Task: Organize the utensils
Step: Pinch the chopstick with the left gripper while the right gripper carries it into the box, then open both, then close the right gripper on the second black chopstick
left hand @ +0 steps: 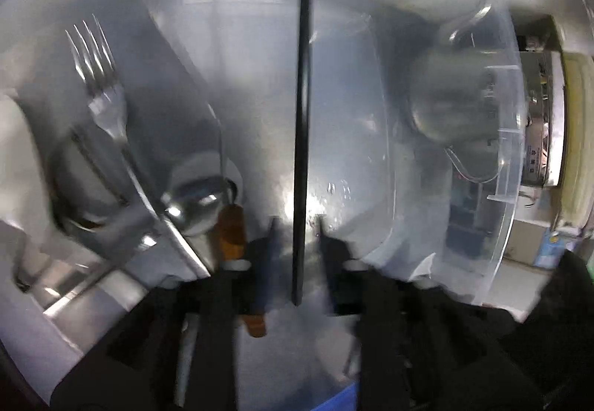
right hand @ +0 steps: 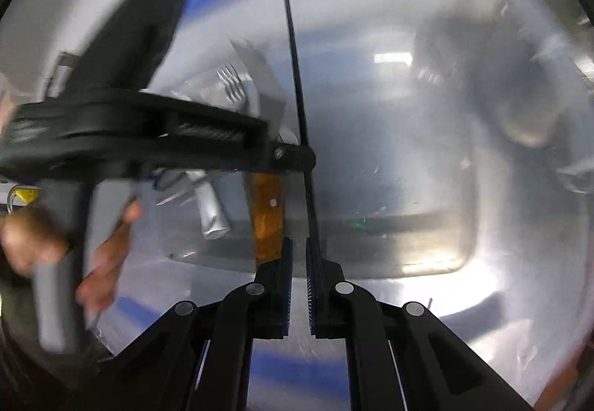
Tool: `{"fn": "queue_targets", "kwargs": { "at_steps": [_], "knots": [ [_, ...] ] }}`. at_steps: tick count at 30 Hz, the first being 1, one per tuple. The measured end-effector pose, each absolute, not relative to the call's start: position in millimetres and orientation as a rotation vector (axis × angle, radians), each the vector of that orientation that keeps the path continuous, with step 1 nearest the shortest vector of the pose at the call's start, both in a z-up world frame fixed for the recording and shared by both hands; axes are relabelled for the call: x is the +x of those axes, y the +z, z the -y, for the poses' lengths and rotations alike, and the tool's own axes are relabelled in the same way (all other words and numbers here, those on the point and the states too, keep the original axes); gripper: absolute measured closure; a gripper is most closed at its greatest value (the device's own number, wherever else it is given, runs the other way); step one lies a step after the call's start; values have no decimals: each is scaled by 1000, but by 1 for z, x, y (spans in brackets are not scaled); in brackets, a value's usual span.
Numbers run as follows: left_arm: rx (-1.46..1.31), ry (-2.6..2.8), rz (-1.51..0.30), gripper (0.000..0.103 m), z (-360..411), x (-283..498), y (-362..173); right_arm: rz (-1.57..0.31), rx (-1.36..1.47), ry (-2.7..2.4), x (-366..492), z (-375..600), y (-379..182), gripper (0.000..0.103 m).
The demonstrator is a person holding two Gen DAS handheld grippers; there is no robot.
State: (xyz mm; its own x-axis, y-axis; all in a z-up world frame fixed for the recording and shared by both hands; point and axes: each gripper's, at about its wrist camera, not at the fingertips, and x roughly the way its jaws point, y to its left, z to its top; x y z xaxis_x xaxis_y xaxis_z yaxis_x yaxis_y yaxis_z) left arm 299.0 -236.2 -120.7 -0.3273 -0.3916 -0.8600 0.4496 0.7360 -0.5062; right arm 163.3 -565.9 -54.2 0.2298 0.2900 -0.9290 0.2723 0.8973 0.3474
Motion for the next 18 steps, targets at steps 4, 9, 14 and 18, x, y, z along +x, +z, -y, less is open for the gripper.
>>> {"fn": "queue_targets", "kwargs": {
  "at_steps": [4, 9, 14, 18],
  "knots": [
    [198, -878, -1450, 8, 225, 287, -69, -1195, 368, 27, 101, 554, 9, 58],
    [21, -1046, -1270, 8, 183, 254, 11, -1181, 241, -69, -5, 531, 25, 55],
    [-138, -1300, -1130, 8, 133, 189, 65, -1388, 292, -178, -84, 508, -55, 55],
    [-161, -1376, -1133, 8, 111, 150, 63, -1464, 355, -208, -110, 498, -102, 55]
  ]
}}
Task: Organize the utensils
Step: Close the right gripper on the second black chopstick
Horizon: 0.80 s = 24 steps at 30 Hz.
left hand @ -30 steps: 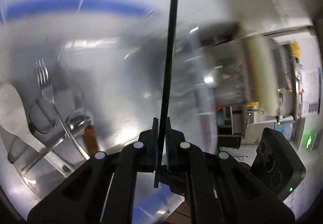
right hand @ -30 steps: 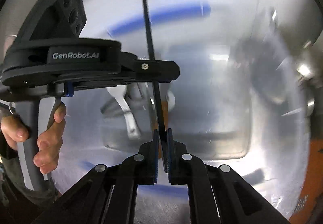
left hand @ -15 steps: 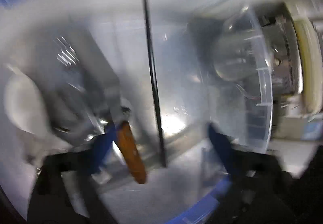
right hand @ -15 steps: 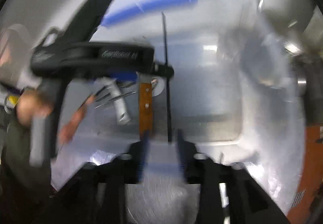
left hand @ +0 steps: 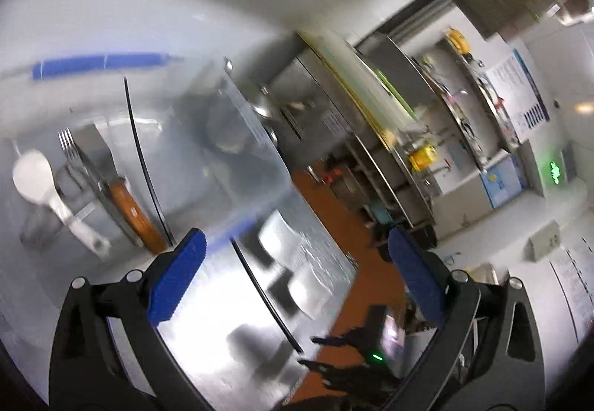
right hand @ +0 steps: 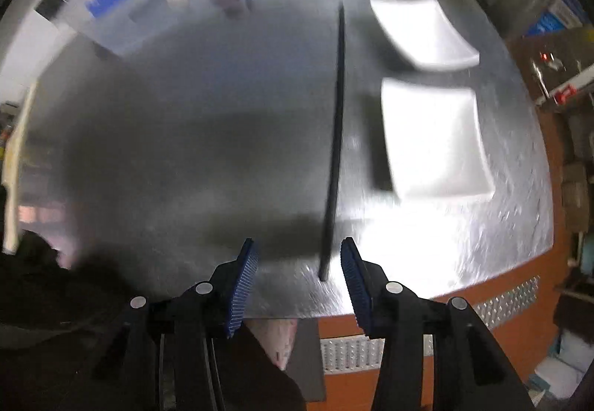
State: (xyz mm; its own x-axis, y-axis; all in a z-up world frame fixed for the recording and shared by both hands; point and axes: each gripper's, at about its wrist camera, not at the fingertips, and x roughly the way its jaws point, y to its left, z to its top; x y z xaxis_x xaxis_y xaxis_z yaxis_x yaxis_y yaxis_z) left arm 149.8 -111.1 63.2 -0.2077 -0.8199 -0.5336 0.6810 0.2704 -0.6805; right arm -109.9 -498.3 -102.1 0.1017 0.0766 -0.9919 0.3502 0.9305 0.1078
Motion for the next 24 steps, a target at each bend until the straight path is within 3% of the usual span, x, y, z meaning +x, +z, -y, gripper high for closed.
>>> {"fn": "queue_targets", "kwargs": {
  "at_steps": [4, 9, 11, 24],
  "knots": [
    [-96, -1367, -1221, 8, 99, 120, 35, -1471, 408, -246, -108, 506, -124, 57],
    [-68, -1328, -1368, 8, 99, 99, -21, -1448, 362, -273, -98, 505, -134, 78],
    [-87, -1297, -1426, 8, 100, 96, -40, -1456, 342, -299, -96, 504, -136, 95],
    [-91, -1245, -1800, 8, 149, 73, -152, -1292, 937, 49, -128, 514, -95, 96]
  ]
}}
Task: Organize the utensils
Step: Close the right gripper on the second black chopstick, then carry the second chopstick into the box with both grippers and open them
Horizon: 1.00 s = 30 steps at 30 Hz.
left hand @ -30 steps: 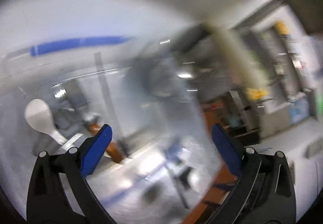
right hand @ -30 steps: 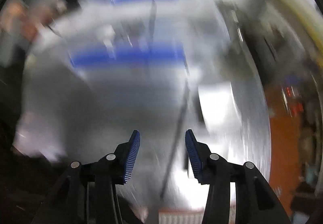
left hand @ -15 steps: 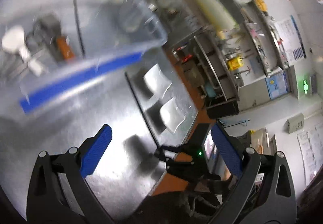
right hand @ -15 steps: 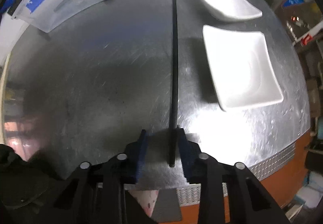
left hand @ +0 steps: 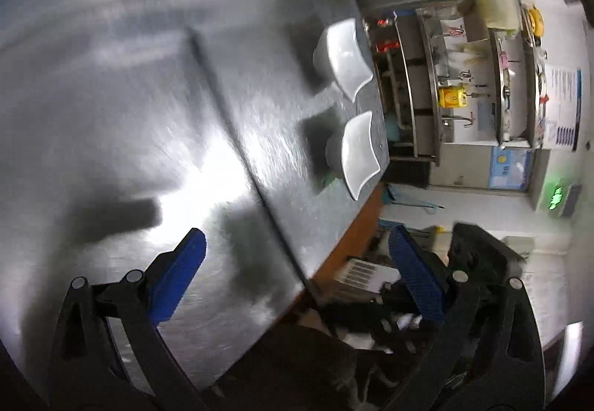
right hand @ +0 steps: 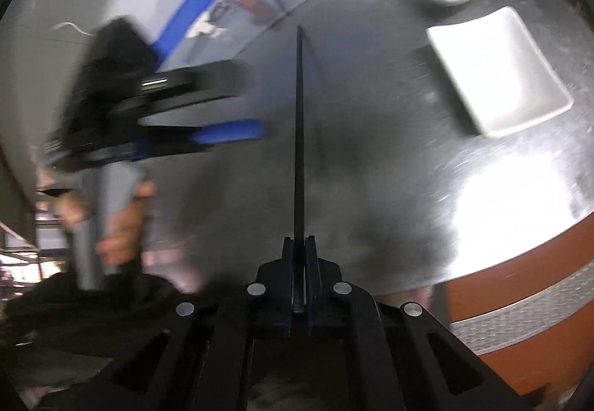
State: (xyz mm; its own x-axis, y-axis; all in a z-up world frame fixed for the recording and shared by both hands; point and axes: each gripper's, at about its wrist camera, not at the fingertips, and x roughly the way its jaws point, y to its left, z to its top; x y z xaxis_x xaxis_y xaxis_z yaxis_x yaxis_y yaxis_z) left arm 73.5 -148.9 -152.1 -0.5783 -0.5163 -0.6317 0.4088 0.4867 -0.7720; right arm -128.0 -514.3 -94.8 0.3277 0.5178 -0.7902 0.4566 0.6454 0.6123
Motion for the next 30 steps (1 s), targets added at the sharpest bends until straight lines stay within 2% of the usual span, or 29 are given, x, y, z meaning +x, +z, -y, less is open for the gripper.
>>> {"fn": "queue_targets", "kwargs": {
  "at_steps": [3, 4, 5, 7, 8, 9, 10, 13, 16, 22, 26, 30],
  "knots": [
    [-129, -1202, -1858, 9, 150, 68, -170, -1292, 961, 79, -128, 505, -92, 96],
    [-140, -1197, -1862, 15, 148, 67, -172, -1299, 954, 82, -129, 502, -91, 96],
    [-159, -1183, -1863, 24, 145, 67, -175, -1303, 956, 85, -127, 499, -92, 96],
    [-168, -1169, -1872, 61, 143, 65, -179, -1317, 959, 97, -119, 499, -99, 96],
    [-176, -1147, -1878, 71, 140, 65, -181, -1326, 953, 101, -120, 496, -100, 96],
    [-169, -1136, -1878, 89, 138, 64, -182, -1330, 953, 104, -119, 496, -100, 96],
    [-164, -1128, -1877, 96, 136, 64, -180, -1331, 953, 109, -122, 494, -102, 96],
    [-169, -1140, -1846, 97, 132, 61, -171, -1324, 966, 119, -130, 491, -94, 96],
    [-185, -1230, -1793, 98, 136, 57, -140, -1292, 962, 123, -138, 489, -80, 96],
    [-169, -1485, -1473, 98, 156, 69, -16, -1092, 776, 127, -143, 500, 14, 96],
    [-225, -1478, -1256, 98, 170, 125, 54, -964, 610, 109, -89, 531, 73, 96],
    [-253, -1401, -1177, 98, 193, 195, 91, -952, 503, 79, -6, 558, 99, 96]
  ]
}}
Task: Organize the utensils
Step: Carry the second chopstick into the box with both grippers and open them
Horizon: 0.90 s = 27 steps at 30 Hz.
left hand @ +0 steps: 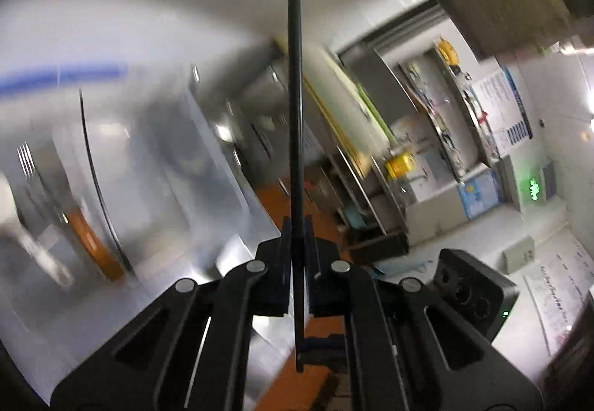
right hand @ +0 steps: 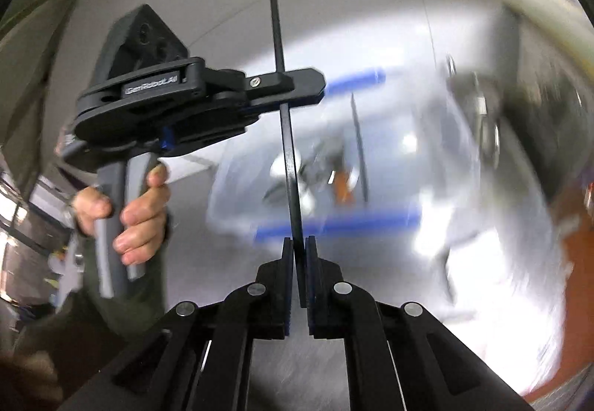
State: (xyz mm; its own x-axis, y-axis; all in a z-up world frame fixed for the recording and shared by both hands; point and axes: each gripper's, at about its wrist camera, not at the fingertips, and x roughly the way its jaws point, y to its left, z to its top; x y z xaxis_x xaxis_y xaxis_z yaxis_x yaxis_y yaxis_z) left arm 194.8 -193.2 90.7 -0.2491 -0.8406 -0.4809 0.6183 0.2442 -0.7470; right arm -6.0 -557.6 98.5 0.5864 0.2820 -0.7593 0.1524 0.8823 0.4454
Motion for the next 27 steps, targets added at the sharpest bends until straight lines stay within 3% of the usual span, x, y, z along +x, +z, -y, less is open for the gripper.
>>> {"fn": "queue_targets", "kwargs": {
  "at_steps": [4, 10, 17, 22, 24, 26, 27],
  "knots": [
    [-197, -1268, -1166, 98, 212, 252, 85, -1037, 496, 69, 79, 576, 73, 96],
    [-129, -1057, -1382, 98, 231, 306, -19, -1267, 564, 100, 143, 570, -20, 96],
    [-40, -891, -1596, 98, 245, 316, -115, -1487, 534, 66, 168, 561, -91, 96],
    [21, -819, -1621, 98, 245, 312, -123, -1477, 565, 35, 175, 565, -96, 95],
    [51, -804, -1571, 97, 242, 307, -111, -1433, 517, 26, 173, 564, -80, 86],
    [67, -816, -1469, 92, 239, 300, -83, -1360, 467, 28, 158, 561, -54, 68],
    [64, -826, -1420, 82, 237, 298, -73, -1310, 440, 32, 146, 559, -36, 68]
  ]
}}
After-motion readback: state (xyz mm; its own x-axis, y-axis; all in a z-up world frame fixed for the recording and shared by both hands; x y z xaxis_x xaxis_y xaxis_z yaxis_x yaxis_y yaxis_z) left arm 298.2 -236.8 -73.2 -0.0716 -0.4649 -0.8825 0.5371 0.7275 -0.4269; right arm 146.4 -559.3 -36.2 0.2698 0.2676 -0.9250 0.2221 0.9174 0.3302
